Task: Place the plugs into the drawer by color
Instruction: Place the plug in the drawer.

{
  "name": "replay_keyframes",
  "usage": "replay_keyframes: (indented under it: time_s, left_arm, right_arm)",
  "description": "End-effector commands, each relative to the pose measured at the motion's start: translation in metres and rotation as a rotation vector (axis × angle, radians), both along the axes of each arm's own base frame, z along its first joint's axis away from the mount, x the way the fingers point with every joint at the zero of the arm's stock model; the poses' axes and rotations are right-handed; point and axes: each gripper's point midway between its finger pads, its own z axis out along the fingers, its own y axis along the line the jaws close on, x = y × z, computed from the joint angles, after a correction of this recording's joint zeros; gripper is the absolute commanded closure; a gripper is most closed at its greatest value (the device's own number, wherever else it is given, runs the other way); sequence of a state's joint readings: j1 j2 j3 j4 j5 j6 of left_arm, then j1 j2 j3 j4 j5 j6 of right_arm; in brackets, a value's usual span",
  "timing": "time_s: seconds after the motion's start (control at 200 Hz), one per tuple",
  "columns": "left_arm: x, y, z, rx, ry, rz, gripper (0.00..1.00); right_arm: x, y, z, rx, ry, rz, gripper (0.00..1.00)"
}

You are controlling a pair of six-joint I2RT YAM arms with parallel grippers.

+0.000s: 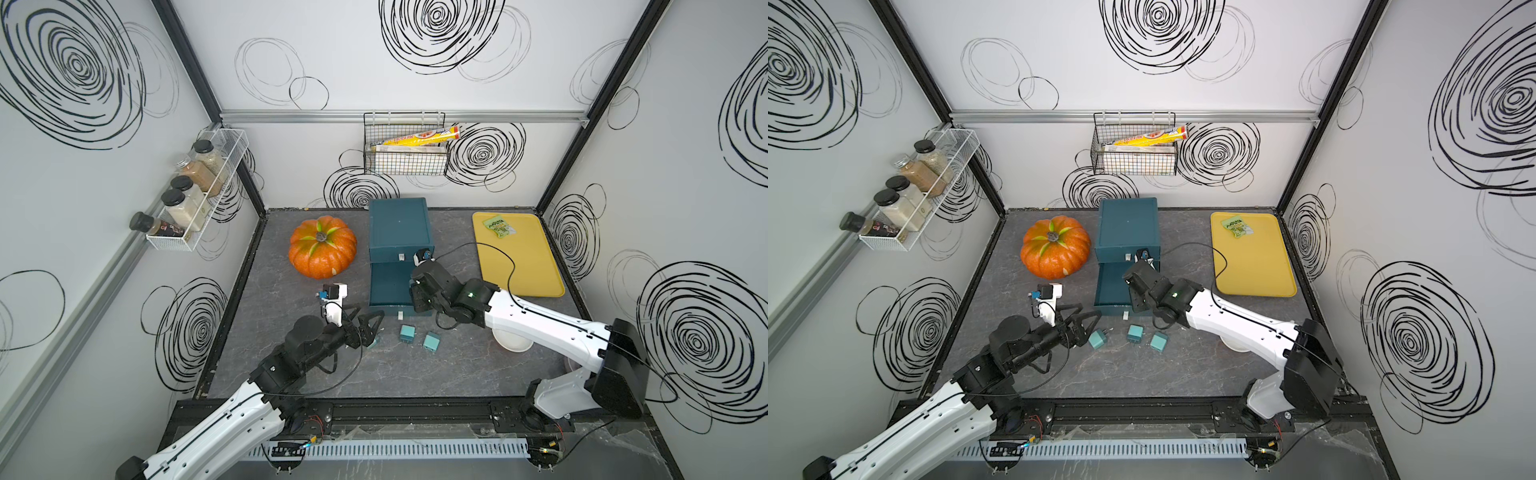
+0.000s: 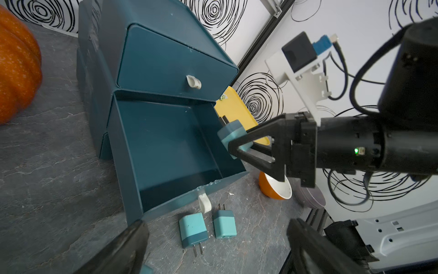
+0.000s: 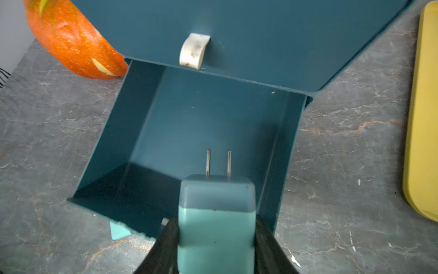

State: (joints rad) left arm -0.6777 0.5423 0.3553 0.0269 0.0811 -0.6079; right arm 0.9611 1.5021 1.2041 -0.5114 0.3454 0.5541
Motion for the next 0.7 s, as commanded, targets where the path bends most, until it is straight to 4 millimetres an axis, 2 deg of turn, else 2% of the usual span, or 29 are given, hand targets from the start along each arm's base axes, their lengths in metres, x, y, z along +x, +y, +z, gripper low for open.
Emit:
replay_keyframes:
  time_s: [0.0, 0.095, 0.29, 0.521, 0.696]
  left_arm:
    - [0.003, -0.002, 0.001, 0.000, -0.024, -0.007, 0.02]
    - [0.000, -0.005, 0.003, -0.004, -0.029, -0.028, 0.03]
    - [-0.001, -0.003, 0.004, -0.023, -0.041, -0.022, 0.03]
    - [0.003, -0.007, -0.007, 0.005, 0.000, -0.025, 0.03]
    - [0.002, -0.007, -0.007, 0.000, -0.001, -0.027, 0.03]
  right_arm:
    - [0.012, 0.000, 0.000, -0.068, -0.012, -0.008, 0.83]
    - [0.020, -0.005, -0.005, -0.131, -0.017, -0.049, 0.83]
    - [0.021, 0.004, -0.027, -0.125, 0.009, -0.035, 0.81]
    - [0.031, 0.007, -0.047, -0.144, 0.038, -0.030, 0.77]
    - [0.036, 0.008, -0.067, -0.139, 0.106, -0.003, 0.74]
